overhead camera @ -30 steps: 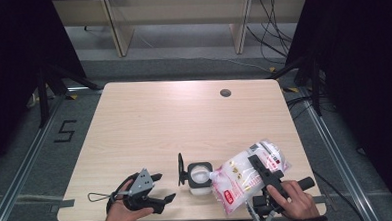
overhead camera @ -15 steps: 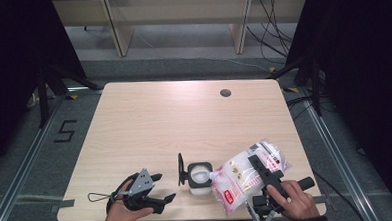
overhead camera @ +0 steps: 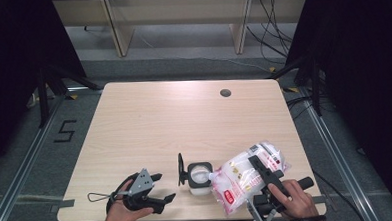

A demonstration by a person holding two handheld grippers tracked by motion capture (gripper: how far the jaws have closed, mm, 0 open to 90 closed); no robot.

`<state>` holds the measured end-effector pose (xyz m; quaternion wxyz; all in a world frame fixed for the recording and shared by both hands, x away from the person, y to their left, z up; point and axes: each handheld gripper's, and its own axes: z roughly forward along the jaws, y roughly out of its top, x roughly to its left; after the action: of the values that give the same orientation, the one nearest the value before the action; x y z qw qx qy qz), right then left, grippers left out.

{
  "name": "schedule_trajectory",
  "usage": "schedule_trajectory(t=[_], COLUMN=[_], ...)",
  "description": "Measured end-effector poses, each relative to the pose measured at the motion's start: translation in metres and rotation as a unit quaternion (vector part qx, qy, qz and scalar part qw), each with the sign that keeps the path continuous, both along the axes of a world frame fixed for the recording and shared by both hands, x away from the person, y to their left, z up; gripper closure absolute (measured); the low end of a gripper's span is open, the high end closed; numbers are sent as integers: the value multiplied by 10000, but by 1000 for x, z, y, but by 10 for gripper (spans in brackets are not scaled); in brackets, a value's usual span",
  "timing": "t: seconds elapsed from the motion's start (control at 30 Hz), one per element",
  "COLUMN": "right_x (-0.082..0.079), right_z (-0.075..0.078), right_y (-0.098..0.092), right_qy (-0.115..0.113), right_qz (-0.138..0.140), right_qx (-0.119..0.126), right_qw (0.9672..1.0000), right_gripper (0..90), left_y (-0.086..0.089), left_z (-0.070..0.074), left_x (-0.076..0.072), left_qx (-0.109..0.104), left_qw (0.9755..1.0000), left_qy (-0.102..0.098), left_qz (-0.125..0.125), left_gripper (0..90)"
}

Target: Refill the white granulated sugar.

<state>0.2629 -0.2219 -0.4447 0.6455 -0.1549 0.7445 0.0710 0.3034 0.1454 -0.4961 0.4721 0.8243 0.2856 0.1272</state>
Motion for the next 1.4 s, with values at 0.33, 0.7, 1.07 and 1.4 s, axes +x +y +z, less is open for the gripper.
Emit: schedule_trajectory(t=[0.33,0.7,1.07,1.4], right_x=[5,12,24,53], right_z=[1,-9,-11,-19], right_y=[-6,-11,-21,-31], right_qy=[441,1176,1955,2716], right_qz=[167,264,244,189], right_qx=[457,1444,2481,3642], right_qw=[9978,9822,9485,8906], right_gripper=[593,606,624,641], left_y=[0,0,1,2], left_z=[0,0,0,0], left_x=[-1,-1,0,0], left_qx=[-32,-17,32,-14], left_qw=[10000,10000,10000,10000], left_qy=[37,36,27,23], left_qz=[18,38,42,72], left_gripper=[203,203,203,203])
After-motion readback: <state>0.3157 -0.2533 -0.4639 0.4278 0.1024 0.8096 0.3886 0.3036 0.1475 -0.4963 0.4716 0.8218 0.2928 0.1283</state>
